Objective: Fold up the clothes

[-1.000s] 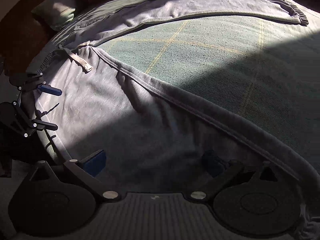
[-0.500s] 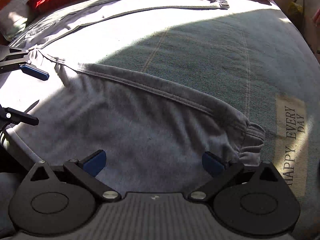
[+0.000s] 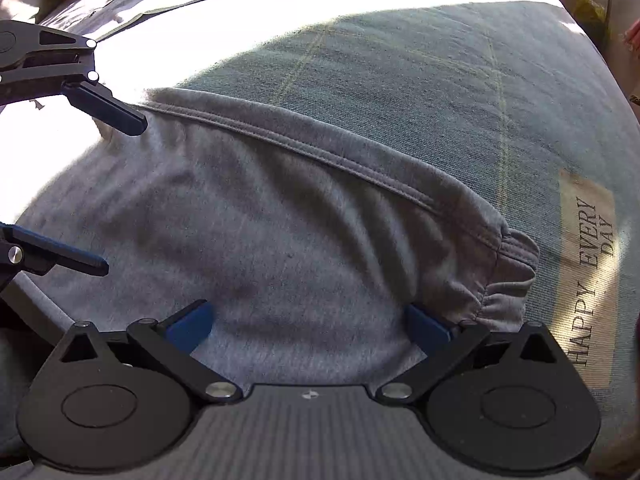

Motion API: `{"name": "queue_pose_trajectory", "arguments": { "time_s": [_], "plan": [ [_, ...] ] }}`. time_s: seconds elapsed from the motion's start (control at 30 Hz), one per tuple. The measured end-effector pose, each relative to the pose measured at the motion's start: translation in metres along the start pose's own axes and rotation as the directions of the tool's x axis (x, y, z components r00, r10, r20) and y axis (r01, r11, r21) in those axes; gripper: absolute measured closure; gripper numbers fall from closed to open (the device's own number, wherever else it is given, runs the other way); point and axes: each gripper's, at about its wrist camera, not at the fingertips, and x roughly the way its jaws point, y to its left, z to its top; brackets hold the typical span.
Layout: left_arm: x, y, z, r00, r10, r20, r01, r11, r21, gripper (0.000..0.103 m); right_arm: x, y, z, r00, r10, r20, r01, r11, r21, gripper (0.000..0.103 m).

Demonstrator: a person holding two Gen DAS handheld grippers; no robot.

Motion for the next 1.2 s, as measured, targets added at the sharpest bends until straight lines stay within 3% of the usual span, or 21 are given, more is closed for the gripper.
{"name": "queue_pose_trajectory", "arguments": {
  "time_s": [0.43,0.67,0.83,1.03,1.2],
  "plan": [
    [0.034,0.017,0.016,1.000,0.013,0.003,-0.013,1.000,0.002,0.022,0.004,0.003,-0.002,1.000,-0.016,0.007,0.016,1.000,-0.002,0.000],
    [0.019,0.018,0.023,0.998,0.052,0.046,-0.053,0.999,0.014,0.022,0.002,0.006,-0.007,0.999,-0.023,0.041,0.024,1.000,-0.017,0.000],
    [-0.008,0.004,-0.010,0.999,0.044,0.002,-0.044,0.998,0.050,0.022,0.002,0.008,-0.010,0.997,-0.029,0.065,0.032,0.999,-0.043,0.000],
    [-0.029,-0.030,-0.069,0.996,0.016,-0.089,-0.001,0.986,0.168,0.022,0.000,0.012,-0.014,0.996,-0.039,0.084,0.044,0.998,-0.055,0.000],
    [-0.029,-0.040,-0.096,0.989,-0.035,-0.141,0.049,0.994,0.099,0.022,0.004,0.009,-0.014,0.995,-0.048,0.087,0.053,0.997,-0.060,0.000]
  ]
}}
